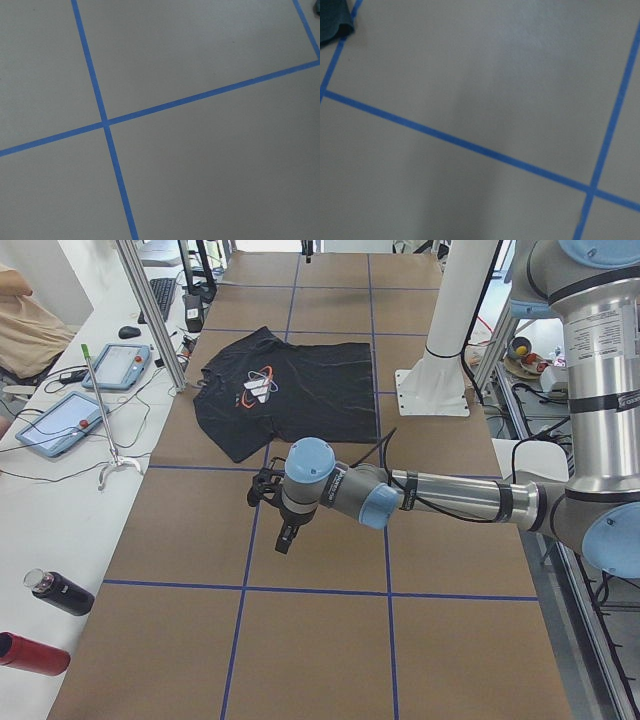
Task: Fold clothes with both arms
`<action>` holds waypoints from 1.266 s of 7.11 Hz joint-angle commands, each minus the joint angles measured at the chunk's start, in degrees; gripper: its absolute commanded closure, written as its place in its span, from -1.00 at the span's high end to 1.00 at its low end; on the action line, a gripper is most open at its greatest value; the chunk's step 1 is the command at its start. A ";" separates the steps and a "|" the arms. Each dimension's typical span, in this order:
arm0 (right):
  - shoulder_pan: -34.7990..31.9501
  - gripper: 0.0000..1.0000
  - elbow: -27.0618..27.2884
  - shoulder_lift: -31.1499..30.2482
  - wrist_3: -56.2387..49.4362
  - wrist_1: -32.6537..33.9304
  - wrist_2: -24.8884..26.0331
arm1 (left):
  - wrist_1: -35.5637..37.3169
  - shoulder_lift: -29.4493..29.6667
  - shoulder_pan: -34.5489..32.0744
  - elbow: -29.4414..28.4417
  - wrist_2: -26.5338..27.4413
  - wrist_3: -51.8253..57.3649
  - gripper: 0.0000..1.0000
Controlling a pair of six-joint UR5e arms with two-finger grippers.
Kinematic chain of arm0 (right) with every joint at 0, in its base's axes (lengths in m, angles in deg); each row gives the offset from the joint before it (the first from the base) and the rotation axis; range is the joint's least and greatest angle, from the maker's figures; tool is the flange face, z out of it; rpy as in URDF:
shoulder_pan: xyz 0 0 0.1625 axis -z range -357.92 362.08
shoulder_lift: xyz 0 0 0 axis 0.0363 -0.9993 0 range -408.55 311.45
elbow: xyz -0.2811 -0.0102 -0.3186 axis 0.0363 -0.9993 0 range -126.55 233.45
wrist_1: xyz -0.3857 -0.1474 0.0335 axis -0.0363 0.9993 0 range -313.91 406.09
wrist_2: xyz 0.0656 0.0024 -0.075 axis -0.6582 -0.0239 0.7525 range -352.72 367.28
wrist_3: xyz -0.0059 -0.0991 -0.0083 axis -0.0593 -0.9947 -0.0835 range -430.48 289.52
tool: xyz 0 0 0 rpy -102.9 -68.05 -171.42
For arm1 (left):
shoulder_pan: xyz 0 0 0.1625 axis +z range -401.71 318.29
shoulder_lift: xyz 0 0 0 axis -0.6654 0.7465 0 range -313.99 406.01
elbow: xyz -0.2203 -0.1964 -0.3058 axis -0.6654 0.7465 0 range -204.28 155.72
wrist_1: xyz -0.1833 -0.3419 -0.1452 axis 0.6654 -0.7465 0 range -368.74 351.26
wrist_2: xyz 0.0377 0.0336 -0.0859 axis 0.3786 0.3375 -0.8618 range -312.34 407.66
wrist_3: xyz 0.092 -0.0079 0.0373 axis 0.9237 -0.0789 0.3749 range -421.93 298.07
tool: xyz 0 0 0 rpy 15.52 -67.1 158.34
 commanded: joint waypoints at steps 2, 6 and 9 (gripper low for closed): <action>9.24 1.00 -16.86 20.09 21.86 -6.58 0.80 | -2.34 0.10 0.05 -0.30 -0.02 -0.01 1.00; 21.39 0.74 -25.84 27.18 59.15 -25.38 18.96 | -2.43 0.36 0.05 0.41 0.07 0.08 1.00; 22.91 0.56 -26.20 26.48 59.18 -25.40 21.11 | -2.52 0.36 0.05 0.50 0.07 0.08 1.00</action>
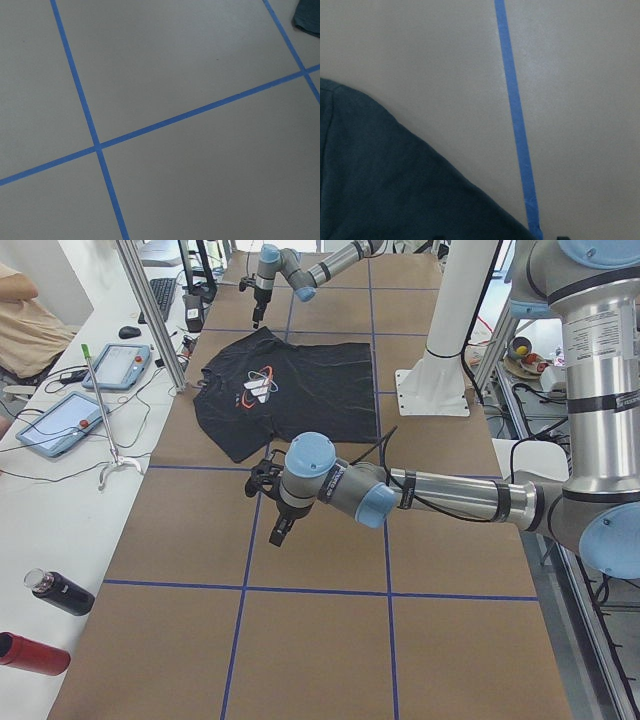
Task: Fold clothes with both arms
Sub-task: 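Move the right gripper toward the shirt shoulder nearest it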
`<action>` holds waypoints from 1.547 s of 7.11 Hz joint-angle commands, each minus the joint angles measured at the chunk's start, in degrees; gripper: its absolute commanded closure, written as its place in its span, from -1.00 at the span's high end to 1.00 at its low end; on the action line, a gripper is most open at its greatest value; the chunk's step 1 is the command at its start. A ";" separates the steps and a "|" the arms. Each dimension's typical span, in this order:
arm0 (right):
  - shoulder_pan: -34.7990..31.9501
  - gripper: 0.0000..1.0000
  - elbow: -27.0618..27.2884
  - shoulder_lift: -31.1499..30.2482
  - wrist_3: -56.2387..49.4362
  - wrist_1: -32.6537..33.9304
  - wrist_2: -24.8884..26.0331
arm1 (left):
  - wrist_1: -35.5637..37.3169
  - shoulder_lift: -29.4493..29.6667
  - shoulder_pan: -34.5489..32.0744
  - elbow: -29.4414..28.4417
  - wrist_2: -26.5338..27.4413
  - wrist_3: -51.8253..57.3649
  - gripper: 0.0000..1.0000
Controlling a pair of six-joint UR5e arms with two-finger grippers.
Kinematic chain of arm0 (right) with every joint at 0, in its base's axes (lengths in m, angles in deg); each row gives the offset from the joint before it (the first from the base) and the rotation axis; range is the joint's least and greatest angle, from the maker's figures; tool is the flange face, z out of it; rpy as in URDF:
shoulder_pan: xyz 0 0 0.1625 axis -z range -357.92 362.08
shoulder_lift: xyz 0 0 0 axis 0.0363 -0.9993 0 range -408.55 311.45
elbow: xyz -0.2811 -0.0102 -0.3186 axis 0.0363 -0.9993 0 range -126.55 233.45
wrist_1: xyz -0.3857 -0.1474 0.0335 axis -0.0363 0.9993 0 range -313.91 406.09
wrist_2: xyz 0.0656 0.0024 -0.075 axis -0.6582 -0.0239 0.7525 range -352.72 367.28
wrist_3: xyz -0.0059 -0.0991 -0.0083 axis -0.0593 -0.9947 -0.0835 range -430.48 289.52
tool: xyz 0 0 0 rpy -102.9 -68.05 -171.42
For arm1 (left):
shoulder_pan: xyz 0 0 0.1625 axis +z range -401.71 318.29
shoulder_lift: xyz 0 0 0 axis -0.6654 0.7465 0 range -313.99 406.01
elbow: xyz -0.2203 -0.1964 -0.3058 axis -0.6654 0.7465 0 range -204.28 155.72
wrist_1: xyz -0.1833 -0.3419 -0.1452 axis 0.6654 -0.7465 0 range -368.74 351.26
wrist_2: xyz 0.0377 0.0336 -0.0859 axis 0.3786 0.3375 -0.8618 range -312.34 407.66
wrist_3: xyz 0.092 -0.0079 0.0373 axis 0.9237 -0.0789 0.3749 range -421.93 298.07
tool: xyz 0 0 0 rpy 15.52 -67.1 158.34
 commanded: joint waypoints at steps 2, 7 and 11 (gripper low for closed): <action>0.31 0.56 0.64 -1.98 -0.23 -0.34 0.51 | -0.77 0.00 0.00 -0.23 0.00 -0.18 1.00; 0.23 -0.27 1.52 -3.14 0.46 -0.34 0.51 | -0.77 -0.08 0.00 -0.05 -0.09 -0.26 1.00; 0.40 -0.72 1.96 -3.75 0.47 -0.34 0.51 | -0.69 -0.08 0.00 -0.14 -0.09 -0.35 1.00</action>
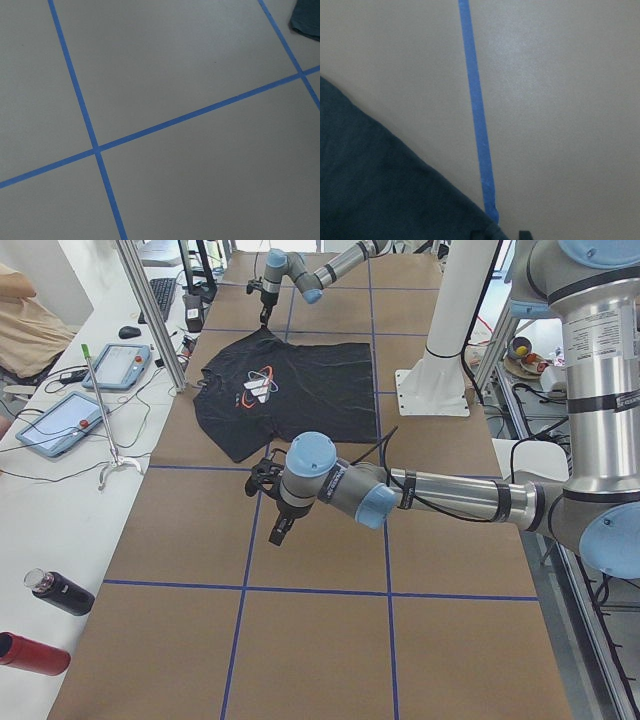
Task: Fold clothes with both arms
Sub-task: 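Move the right gripper toward the shirt shoulder nearest it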
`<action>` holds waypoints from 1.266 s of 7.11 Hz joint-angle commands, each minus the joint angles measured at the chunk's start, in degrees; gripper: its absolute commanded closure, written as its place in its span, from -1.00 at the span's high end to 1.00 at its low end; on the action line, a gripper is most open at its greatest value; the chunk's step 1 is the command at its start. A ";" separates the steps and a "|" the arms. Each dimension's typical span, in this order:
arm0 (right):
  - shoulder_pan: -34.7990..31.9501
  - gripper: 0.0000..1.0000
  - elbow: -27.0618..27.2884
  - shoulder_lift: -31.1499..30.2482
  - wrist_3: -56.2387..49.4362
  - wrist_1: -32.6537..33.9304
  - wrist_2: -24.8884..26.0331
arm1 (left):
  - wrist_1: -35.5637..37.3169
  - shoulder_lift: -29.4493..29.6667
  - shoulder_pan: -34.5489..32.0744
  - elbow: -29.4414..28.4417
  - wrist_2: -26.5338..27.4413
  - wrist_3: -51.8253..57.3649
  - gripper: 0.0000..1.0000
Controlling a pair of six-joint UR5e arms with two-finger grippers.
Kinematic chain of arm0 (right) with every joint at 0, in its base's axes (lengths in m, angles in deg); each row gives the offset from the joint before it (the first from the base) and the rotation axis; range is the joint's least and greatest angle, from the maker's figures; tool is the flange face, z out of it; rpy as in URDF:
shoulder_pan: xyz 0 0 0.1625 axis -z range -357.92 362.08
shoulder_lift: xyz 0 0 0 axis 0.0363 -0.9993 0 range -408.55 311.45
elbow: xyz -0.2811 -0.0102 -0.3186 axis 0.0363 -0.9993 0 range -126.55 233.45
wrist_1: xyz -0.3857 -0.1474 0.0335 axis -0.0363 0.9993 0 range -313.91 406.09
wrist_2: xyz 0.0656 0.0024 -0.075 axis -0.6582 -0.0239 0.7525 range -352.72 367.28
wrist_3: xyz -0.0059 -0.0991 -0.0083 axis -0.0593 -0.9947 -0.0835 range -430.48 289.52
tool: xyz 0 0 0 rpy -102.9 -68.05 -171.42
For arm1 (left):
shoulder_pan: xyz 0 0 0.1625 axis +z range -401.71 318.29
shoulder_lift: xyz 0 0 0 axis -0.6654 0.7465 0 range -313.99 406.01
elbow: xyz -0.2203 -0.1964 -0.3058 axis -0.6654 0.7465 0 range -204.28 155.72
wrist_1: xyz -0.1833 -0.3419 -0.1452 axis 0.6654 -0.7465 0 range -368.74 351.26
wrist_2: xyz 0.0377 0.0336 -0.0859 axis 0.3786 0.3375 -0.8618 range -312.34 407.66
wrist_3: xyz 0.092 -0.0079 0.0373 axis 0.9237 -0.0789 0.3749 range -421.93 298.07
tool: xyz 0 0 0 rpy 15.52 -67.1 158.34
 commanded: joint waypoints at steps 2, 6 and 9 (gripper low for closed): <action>0.18 -1.00 0.37 0.74 0.24 0.09 -0.09 | 0.00 0.00 0.00 0.13 -0.09 -0.02 1.00; 2.45 -1.00 4.51 9.15 15.05 0.88 -0.79 | -2.35 1.84 0.00 0.31 -0.79 -4.92 1.00; 4.75 -1.00 -3.72 16.72 19.22 0.88 1.04 | -4.04 1.76 0.00 0.31 -0.79 -5.91 1.00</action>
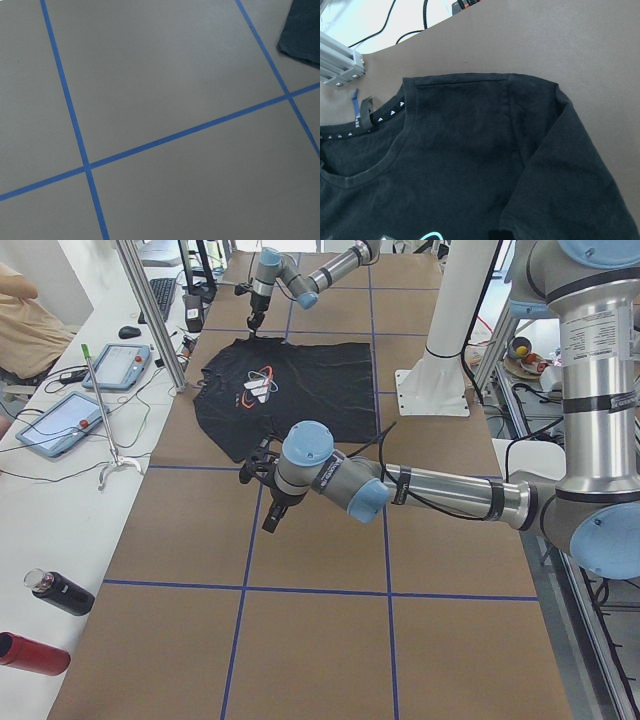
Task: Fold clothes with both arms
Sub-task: 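Pinch the sleeve seam with the right gripper while the left gripper approaches the other shoulder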
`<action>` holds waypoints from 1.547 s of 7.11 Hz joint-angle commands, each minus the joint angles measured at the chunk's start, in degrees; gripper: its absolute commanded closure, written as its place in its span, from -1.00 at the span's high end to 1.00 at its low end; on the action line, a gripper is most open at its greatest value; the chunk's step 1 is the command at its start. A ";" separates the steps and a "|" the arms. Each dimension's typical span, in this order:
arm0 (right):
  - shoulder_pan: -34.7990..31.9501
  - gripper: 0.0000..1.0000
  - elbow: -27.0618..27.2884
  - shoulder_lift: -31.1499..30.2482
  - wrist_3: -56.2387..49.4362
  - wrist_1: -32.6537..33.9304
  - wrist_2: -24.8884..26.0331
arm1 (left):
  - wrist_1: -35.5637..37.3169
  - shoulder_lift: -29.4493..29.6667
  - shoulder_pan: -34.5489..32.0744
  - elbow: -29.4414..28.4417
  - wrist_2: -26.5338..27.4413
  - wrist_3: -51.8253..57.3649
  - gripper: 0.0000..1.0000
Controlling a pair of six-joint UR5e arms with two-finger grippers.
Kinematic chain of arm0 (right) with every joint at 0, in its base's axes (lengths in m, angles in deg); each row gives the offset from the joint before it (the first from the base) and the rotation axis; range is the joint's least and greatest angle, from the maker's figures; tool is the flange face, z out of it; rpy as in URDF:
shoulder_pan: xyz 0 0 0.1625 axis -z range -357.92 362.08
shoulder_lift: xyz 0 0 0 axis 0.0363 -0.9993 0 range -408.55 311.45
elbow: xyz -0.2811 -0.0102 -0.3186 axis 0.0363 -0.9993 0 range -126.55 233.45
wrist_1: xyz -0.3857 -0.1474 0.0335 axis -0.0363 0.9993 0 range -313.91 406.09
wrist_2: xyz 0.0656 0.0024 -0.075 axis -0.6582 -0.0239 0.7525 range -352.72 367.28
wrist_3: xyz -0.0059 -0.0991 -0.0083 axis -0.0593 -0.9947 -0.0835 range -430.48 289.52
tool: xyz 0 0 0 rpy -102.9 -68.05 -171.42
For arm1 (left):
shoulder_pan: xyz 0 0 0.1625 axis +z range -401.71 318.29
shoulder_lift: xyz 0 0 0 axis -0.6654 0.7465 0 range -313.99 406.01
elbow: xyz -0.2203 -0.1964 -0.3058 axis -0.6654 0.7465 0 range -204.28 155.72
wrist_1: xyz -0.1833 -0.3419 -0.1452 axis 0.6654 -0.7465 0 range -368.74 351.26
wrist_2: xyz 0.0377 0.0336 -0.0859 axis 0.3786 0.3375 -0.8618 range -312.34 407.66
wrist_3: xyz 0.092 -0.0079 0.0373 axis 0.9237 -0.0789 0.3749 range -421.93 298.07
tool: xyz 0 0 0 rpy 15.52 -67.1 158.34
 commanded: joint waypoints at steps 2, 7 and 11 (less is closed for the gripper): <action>1.92 -1.00 -6.81 5.85 0.97 -0.07 3.66 | -0.29 0.81 0.09 -0.34 0.17 -0.26 1.00; 5.35 1.00 -8.50 7.61 2.02 -0.07 8.77 | -0.46 23.00 10.96 -9.98 0.52 -21.38 0.99; 4.91 1.00 20.62 -7.63 1.59 12.93 3.41 | -7.36 36.30 22.19 -23.22 11.46 -31.87 1.00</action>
